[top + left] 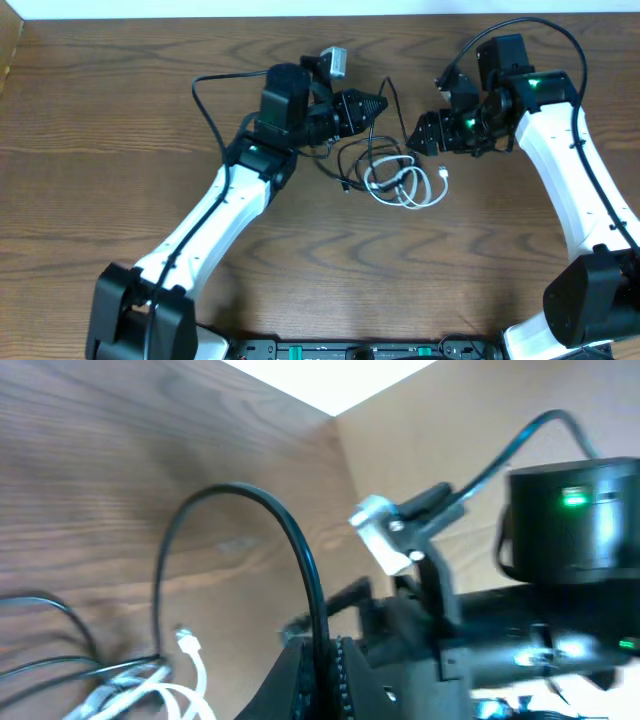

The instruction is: Untangle cables

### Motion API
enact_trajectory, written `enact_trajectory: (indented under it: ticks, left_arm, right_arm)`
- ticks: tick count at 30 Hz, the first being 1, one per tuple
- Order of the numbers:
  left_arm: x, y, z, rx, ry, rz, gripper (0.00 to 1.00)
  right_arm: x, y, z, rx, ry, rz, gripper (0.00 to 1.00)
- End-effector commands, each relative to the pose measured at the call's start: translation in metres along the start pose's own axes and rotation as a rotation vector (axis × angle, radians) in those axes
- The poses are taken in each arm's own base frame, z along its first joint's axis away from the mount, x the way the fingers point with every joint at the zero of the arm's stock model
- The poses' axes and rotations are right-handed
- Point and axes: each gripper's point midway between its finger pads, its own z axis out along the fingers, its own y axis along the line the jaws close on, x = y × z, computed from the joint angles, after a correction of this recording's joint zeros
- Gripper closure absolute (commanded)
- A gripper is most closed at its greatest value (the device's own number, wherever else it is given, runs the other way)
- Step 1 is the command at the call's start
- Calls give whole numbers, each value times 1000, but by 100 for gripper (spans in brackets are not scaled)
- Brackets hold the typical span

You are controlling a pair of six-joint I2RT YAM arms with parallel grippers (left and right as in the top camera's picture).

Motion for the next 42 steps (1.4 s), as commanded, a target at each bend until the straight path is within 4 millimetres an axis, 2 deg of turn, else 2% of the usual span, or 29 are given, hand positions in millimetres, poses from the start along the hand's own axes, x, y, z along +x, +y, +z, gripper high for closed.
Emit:
enact_trajectory:
  ticks: [1, 4, 7, 11, 15, 17, 19, 21, 22, 23, 25, 26, 28, 30, 33, 37, 39, 42]
  left_arm:
    - [-7, -17, -14, 57, 6, -56, 93]
    - [-15, -20, -19, 88, -4, -143, 93]
    - [-26, -12, -26, 79, -26, -277, 93]
    - [-31, -10, -28, 75, -46, -386, 93]
    - [-39, -20, -30, 121, -62, -450, 93]
    - [-43, -26, -31, 149, -71, -474, 93]
    - [-46, -34, -31, 177, -75, -492, 93]
    - [-48, -40, -33, 204, -69, -496, 92]
    - [-48, -42, -33, 213, -65, -496, 93]
    - [-48, -44, -33, 219, -66, -490, 93]
    - [-49, -45, -34, 223, -69, -484, 93]
    - [-50, -44, -34, 222, -70, -484, 93]
    - [-50, -43, -34, 219, -76, -456, 93]
    - [-51, -42, -35, 215, -81, -416, 93]
    - [-50, -42, -34, 210, -87, -362, 92]
    - [-49, -33, -33, 172, -99, -320, 92]
    - [-47, -23, -31, 130, -104, -309, 83]
    - [-40, -3, -29, 46, -100, -316, 61]
  right_arm:
    - [0, 21, -3, -103, -3, -109, 26]
    - [7, 47, -6, -241, 1, -258, 25]
    - [14, 69, -10, -363, -5, -366, 25]
    - [19, 90, -11, -441, -20, -485, 24]
    - [22, 109, -4, -460, -29, -614, 22]
    - [20, 118, -1, -465, -48, -655, 17]
    - [14, 124, 2, -452, -66, -656, 15]
    - [2, 123, 7, -398, -86, -609, 16]
    - [-5, 121, 10, -361, -101, -569, 24]
    - [-10, 121, 10, -354, -113, -545, 38]
    - [-16, 127, 5, -382, -144, -534, 78]
    - [-18, 128, 1, -396, -155, -531, 89]
    - [-22, 132, -16, -437, -192, -521, 99]
    - [-27, 131, -35, -442, -232, -499, 99]
    - [-35, 131, -78, -424, -331, -471, 99]
    - [-35, 142, -130, -417, -458, -467, 99]
    - [-33, 149, -153, -416, -518, -456, 99]
    - [-32, 150, -177, -381, -591, -396, 99]
